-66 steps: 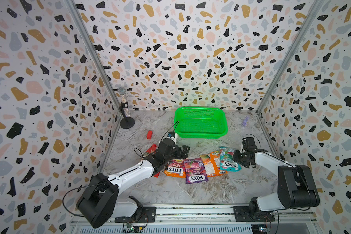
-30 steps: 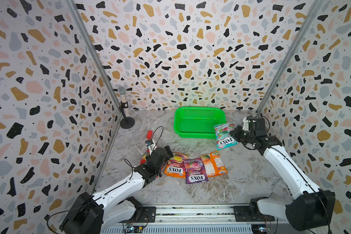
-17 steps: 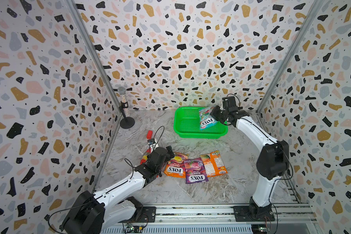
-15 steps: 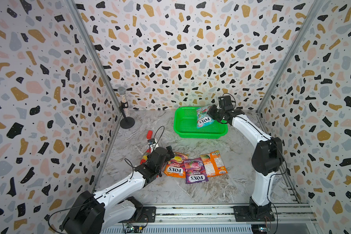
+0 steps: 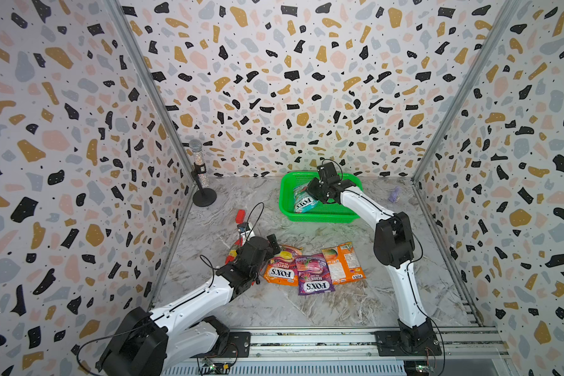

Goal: Put the candies in the basket
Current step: Place the candy in the basket, then adjust the basket at the center of the board.

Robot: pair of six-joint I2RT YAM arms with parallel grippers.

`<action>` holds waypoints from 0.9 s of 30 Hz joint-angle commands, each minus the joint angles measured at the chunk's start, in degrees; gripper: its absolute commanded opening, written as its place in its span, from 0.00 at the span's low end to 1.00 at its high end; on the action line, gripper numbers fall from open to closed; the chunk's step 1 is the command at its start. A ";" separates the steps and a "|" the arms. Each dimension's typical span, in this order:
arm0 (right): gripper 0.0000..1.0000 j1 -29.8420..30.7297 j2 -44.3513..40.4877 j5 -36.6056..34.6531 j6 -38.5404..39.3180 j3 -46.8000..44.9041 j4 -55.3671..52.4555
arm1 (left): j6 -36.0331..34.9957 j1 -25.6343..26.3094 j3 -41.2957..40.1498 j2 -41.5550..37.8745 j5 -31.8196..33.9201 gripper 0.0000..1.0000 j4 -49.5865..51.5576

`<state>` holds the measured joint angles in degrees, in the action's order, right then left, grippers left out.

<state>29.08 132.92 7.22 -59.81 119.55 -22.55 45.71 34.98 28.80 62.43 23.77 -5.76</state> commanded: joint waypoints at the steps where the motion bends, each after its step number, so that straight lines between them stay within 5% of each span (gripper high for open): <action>1: 0.00 -0.07 -1.40 0.60 -0.17 3.12 0.33 | -0.82 -0.35 1.34 -0.98 -0.27 1.00 -2.50; 5: 0.33 -0.08 -2.45 1.29 5.42 2.29 -4.26 | -1.23 -0.35 1.47 -0.84 -0.65 1.00 -2.46; 11: 0.52 -0.15 -6.70 -0.25 17.35 -3.97 -10.23 | -1.43 -0.37 1.30 -1.17 -0.52 1.00 -2.50; 17: 0.53 -0.16 -6.04 8.01 25.73 -6.43 -14.23 | -1.67 -0.35 1.33 -1.17 -0.92 1.00 -2.50; 27: 0.52 -0.15 -10.40 9.48 39.16 -11.93 -22.50 | -2.37 -0.35 1.47 -1.31 -1.90 1.00 -2.66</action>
<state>28.84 127.81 15.44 -26.81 109.40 -39.22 44.49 34.98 28.80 61.78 22.72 -6.13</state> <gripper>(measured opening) 0.520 0.997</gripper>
